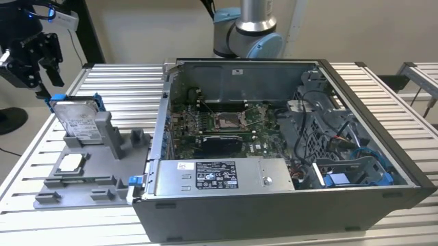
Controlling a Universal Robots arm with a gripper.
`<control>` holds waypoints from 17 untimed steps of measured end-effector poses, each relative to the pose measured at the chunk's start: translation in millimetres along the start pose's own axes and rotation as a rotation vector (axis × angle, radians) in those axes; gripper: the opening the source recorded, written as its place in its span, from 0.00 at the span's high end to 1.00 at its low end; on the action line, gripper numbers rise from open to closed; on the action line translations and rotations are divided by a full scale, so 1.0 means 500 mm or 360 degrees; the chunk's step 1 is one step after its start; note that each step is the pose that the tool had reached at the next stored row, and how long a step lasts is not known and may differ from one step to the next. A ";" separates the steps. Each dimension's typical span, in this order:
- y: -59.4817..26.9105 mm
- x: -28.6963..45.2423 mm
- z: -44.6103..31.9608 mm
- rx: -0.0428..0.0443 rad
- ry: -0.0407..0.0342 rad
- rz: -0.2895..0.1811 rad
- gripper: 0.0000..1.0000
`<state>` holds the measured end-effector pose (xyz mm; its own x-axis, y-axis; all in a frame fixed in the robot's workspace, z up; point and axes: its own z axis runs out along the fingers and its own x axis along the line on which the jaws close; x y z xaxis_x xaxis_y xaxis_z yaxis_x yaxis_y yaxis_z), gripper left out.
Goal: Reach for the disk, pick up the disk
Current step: 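Pick up the disk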
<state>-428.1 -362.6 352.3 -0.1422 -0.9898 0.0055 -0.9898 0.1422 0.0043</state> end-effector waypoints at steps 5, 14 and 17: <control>0.001 -0.005 0.011 0.0000 0.0000 0.0000 0.00; 0.002 -0.016 0.044 0.0000 -0.0003 -0.0004 0.00; 0.002 -0.018 0.054 0.0000 -0.0004 -0.0008 0.00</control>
<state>-428.1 -353.4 325.1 -0.1374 -0.9905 0.0031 -0.9905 0.1374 0.0044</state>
